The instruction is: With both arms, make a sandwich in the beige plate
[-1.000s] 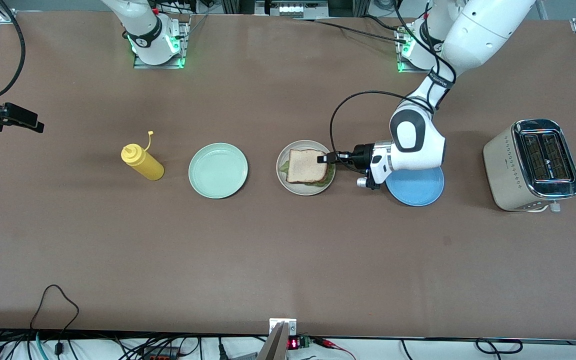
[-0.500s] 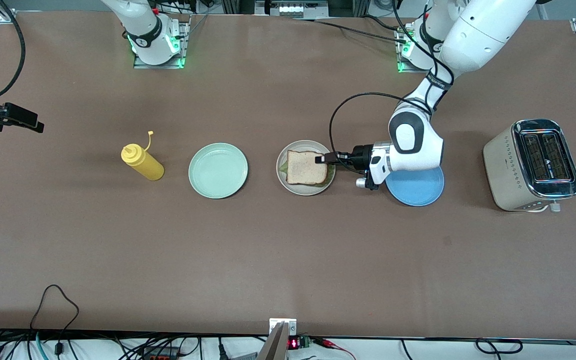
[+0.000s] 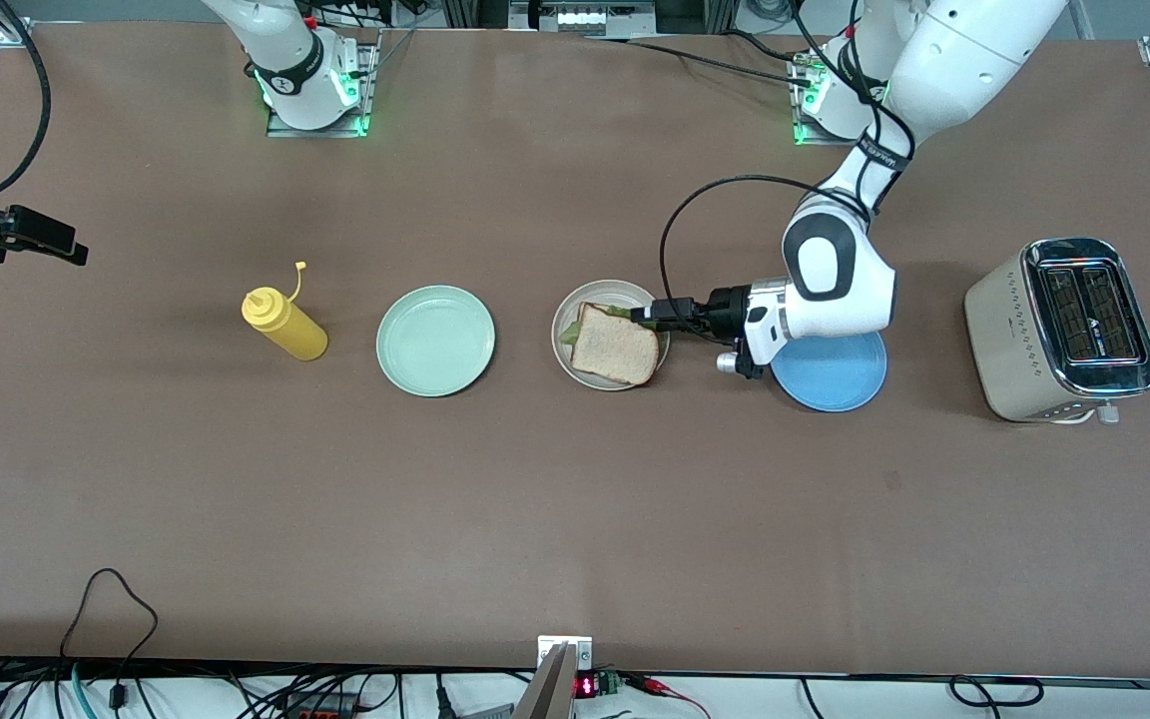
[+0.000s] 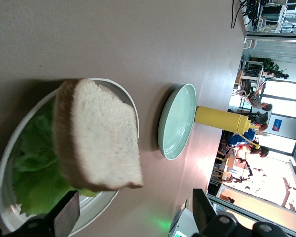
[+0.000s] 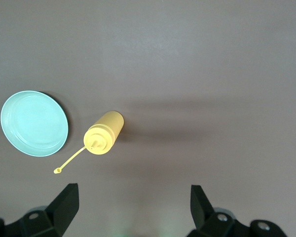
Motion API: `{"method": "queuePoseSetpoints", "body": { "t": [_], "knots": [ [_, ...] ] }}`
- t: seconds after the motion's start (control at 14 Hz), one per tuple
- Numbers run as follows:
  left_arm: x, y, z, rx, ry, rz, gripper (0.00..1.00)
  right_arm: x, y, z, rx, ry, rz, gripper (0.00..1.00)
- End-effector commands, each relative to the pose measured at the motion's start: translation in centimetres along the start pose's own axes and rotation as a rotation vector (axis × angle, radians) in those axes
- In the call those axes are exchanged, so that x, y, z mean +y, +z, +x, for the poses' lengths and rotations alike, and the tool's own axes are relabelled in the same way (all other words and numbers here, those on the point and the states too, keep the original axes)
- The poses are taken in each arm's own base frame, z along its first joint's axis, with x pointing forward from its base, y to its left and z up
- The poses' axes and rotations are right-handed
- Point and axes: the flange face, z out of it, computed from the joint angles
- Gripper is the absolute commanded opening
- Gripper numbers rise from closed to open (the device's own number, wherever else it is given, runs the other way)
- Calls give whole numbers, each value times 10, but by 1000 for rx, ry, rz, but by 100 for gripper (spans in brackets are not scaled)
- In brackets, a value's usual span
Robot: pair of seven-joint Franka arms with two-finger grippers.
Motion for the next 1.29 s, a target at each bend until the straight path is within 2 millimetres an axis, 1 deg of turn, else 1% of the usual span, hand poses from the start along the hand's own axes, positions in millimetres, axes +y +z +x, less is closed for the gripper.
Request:
{"method": "queuePoseSetpoints", "body": {
  "t": [0.0, 0.21, 0.29, 0.36, 0.43, 0.5, 0.57, 0.71, 0.79, 0.93, 1.21],
  "knots": [
    [8, -24, -28, 18, 26, 24, 100, 0, -4, 0, 0, 15, -4, 100],
    [17, -37, -52, 7, 44, 38, 100, 0, -4, 0, 0, 13, -4, 100],
    [22, -42, -56, -1, 52, 28, 100, 0, -4, 0, 0, 13, -4, 100],
    [24, -54, -58, 5, 59, 25, 100, 0, -4, 0, 0, 13, -4, 100],
    [26, -60, -62, 5, 72, 38, 100, 0, -4, 0, 0, 13, -4, 100],
    [28, -66, -62, -5, 110, 72, 100, 0, -4, 0, 0, 13, -4, 100],
    [25, -75, -58, -15, 141, 111, 100, 0, -4, 0, 0, 13, -4, 100],
    [18, -100, -47, -14, 179, 182, 100, 0, -4, 0, 0, 15, -4, 100],
    [14, -114, -42, -7, 196, 215, 100, 0, -4, 0, 0, 15, -4, 100],
    [7, -158, -19, 16, 255, 319, 100, 0, -4, 0, 0, 15, -4, 100],
    [-1, -240, 13, 30, 366, 540, 100, 0, -4, -1, -2, 15, -4, 100]
  ]
}}
